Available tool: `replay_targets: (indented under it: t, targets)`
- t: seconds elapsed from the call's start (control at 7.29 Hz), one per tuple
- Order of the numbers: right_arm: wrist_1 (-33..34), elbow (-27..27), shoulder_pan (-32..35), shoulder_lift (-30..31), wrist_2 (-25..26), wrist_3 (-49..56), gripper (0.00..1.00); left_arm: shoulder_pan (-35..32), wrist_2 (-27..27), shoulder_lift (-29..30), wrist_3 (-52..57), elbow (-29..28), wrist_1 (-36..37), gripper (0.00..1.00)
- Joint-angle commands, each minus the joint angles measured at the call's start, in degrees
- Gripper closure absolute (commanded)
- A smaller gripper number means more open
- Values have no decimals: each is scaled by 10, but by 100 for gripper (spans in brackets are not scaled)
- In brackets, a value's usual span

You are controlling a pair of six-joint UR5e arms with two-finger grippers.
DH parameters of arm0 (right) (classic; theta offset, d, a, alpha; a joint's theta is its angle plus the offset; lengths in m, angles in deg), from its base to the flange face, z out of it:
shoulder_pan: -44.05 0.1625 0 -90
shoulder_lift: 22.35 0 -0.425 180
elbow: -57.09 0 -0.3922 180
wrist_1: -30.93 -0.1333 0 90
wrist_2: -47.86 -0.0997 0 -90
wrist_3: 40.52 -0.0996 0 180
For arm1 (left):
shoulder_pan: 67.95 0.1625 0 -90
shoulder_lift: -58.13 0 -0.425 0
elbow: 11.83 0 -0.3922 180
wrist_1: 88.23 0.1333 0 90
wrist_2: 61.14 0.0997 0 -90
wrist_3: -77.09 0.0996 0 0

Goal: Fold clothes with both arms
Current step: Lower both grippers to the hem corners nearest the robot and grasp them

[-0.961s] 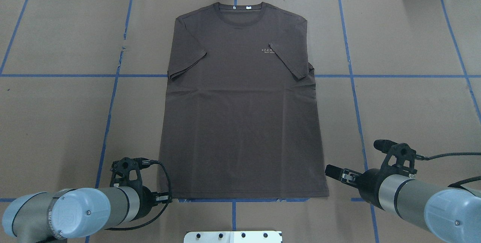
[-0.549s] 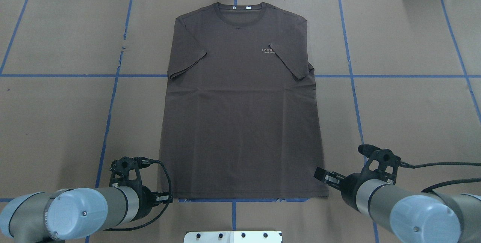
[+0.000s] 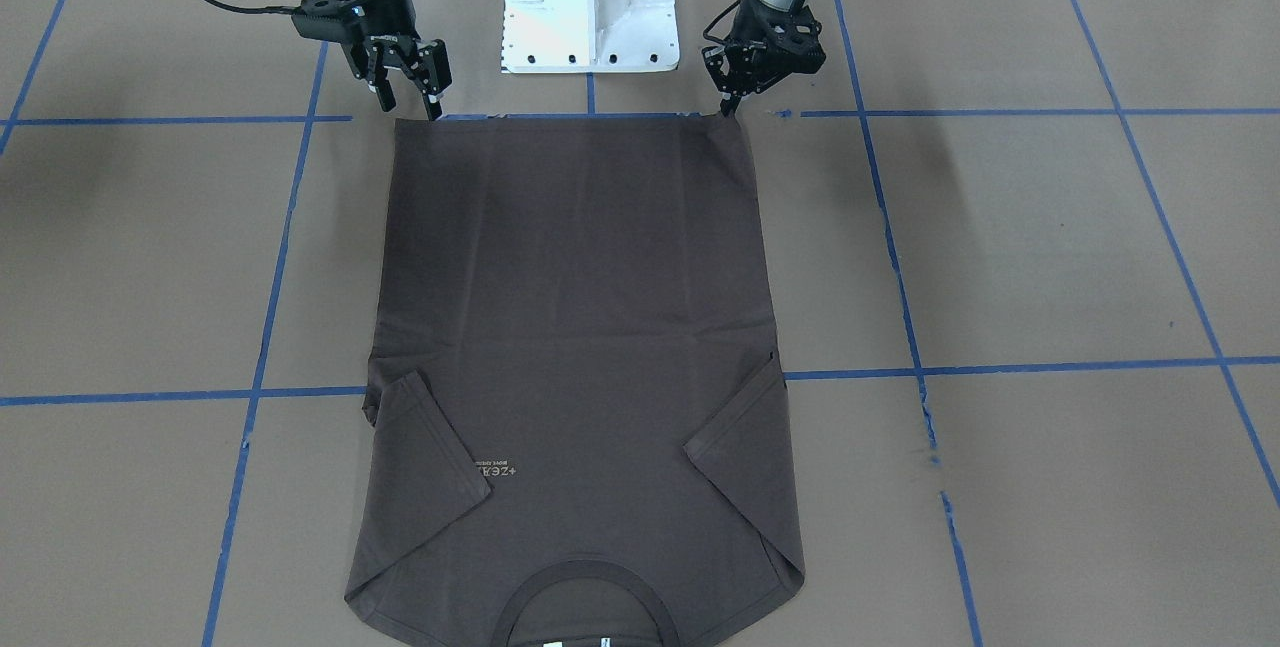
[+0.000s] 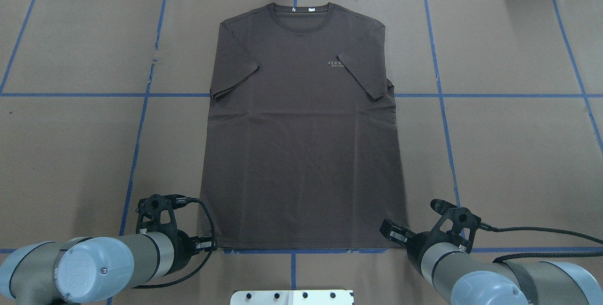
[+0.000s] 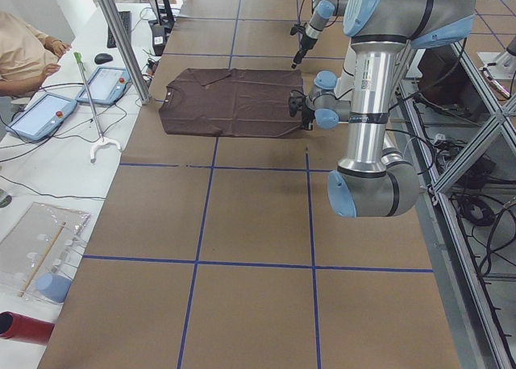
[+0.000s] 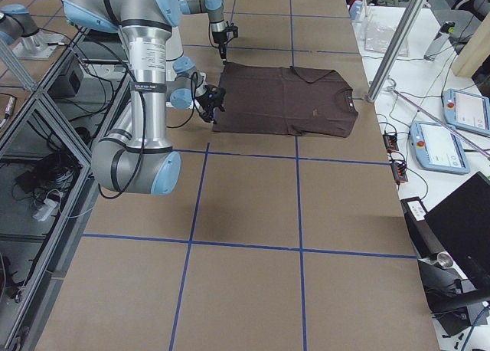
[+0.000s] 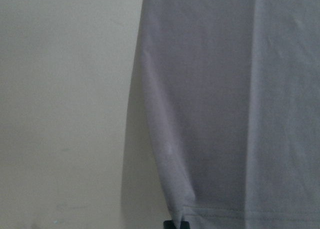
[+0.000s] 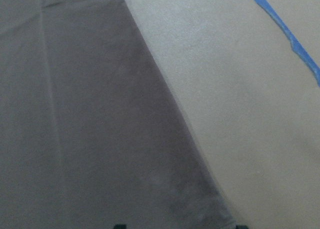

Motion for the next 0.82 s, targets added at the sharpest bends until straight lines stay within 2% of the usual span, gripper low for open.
replay_targets:
  t: [0.0, 0.14, 0.55, 0.69]
  targets:
    - [1, -29, -17, 2, 26, -4, 23, 0, 12, 0, 0, 1, 3, 100]
    - [2, -32, -19, 3, 26, -4, 29, 1, 12, 0, 0, 1, 3, 100]
    - [1, -42, -21, 2, 27, -7, 33, 0, 12, 0, 0, 2, 3, 100]
    - [2, -43, -21, 2, 27, -8, 47, 0, 12, 0, 0, 1, 3, 100]
